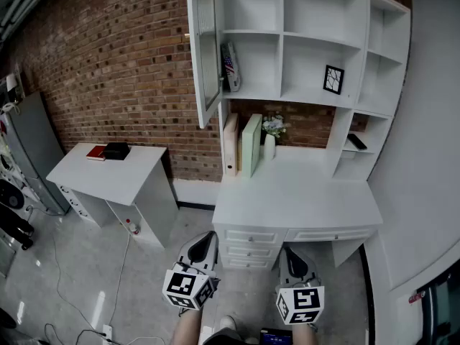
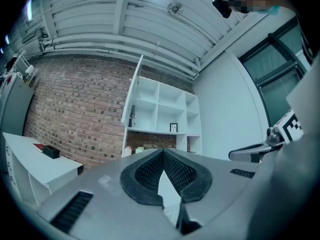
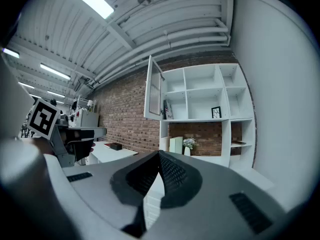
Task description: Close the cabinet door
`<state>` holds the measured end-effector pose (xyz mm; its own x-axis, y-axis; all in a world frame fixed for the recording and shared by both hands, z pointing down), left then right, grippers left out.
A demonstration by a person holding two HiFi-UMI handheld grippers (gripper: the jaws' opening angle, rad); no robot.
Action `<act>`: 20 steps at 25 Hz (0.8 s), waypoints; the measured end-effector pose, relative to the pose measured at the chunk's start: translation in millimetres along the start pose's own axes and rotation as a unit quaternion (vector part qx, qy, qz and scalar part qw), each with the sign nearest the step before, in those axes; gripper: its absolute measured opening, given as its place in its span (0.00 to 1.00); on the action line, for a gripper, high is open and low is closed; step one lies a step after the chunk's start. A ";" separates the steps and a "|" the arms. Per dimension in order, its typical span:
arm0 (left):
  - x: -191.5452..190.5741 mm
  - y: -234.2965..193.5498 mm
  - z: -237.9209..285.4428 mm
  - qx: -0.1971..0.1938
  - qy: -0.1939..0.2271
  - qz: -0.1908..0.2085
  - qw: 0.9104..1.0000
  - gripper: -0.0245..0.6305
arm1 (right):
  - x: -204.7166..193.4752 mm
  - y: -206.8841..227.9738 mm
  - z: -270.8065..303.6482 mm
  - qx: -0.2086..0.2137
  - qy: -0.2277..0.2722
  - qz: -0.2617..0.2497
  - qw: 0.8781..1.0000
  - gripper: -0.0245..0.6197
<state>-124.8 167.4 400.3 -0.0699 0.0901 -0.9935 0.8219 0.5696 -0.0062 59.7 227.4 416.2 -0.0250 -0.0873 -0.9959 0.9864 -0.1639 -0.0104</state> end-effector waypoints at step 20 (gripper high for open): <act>-3.2 -1.1 19.5 0.018 0.006 -0.007 1.000 0.05 | 4.6 22.3 19.6 0.016 0.015 0.014 1.000 0.04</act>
<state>-114.5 150.6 401.3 -0.0880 0.0920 -0.9919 0.8401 0.5419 -0.0243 78.4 204.0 413.1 0.0081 -0.0620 -0.9980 0.9811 -0.1926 0.0199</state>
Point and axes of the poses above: the fingertips, and each gripper's own axes: z forward along the fingers, y to its right, x out of its top, the point moved 1 cm from there along -z, backward along the fingers, and after that the axes turned 3 degrees about z, right-handed, at the moved point
